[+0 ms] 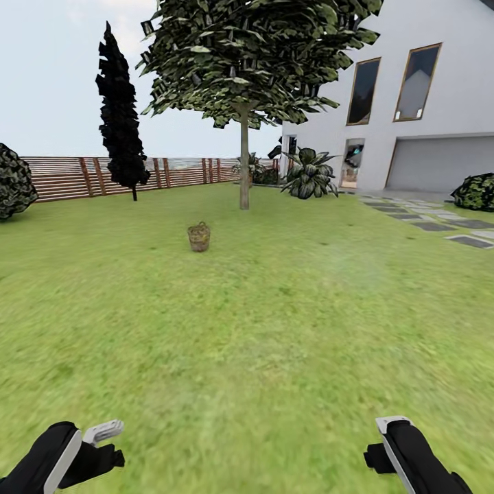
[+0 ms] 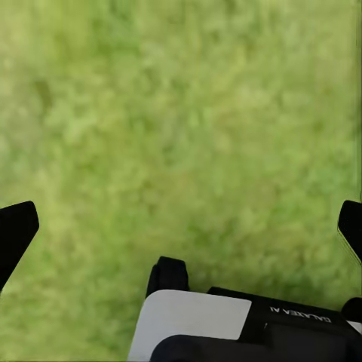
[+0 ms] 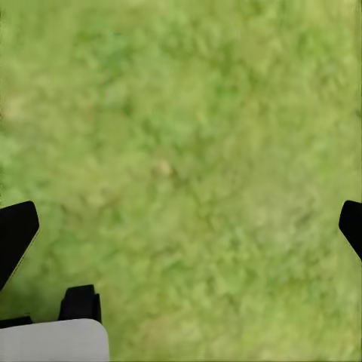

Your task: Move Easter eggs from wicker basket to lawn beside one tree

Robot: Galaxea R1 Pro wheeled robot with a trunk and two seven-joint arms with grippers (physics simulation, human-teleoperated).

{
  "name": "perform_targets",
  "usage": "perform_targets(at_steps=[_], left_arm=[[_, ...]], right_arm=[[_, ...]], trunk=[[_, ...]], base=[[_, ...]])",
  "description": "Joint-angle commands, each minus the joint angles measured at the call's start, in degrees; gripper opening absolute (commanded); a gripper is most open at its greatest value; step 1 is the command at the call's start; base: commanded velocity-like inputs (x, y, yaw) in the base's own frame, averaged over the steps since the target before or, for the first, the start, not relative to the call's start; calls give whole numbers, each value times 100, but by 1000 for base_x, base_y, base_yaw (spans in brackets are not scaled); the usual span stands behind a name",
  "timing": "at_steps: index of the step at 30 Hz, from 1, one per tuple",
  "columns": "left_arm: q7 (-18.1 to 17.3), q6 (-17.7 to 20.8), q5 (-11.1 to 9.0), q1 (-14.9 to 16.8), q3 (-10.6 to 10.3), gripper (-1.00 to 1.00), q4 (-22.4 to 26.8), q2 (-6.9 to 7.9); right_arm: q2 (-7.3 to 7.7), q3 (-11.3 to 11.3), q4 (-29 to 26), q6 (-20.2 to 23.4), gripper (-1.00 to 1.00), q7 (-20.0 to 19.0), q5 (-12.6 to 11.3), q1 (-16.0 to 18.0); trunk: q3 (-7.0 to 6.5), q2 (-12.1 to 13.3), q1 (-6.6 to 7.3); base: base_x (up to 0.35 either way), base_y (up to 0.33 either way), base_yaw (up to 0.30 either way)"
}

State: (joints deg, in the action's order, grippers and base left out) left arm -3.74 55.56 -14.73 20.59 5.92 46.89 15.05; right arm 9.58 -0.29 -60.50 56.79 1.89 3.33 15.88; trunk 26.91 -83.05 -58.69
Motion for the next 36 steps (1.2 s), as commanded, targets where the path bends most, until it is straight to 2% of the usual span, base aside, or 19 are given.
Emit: perform_targets(at_steps=[1,11,36], left_arm=[[-39,25,31,4,10,100,4,-5],[-39,25,32,1,6,100,4,-10],[-39,25,32,5,14,100,-2,-11]], right_arm=[[0,-5,-6,25,100,-13,29,3],[0,-29,-6,25,100,-13,59,3],[0,-26,-6,25,100,-13,48,3]], trunk=[[7,-3,-3],[7,-3,-3],[7,-3,-3]], base=[[337,0,0],[338,0,142],[338,0,4]])
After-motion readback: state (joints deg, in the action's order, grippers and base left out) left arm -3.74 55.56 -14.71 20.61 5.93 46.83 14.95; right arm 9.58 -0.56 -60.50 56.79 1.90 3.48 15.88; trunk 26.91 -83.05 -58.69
